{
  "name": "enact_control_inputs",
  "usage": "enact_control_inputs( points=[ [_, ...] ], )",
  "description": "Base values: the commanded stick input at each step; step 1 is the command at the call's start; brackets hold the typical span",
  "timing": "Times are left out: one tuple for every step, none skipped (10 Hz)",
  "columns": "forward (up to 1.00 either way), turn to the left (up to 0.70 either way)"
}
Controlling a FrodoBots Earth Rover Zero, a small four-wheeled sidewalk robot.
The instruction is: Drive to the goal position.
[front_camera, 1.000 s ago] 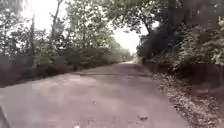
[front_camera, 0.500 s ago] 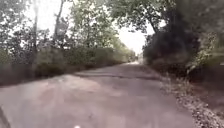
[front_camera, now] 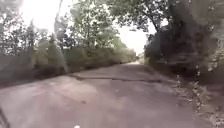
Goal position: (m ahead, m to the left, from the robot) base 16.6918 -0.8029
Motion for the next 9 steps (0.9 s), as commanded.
enact_control_inputs(
  points=[
    [1.0,-0.11],
    [1.0,-0.11],
    [1.0,-0.11],
    [1.0,-0.11],
    [1.0,-0.11],
    [1.0,-0.11],
    [1.0,-0.11],
    [1.0,-0.11],
    [1.0,-0.11]
  ],
)
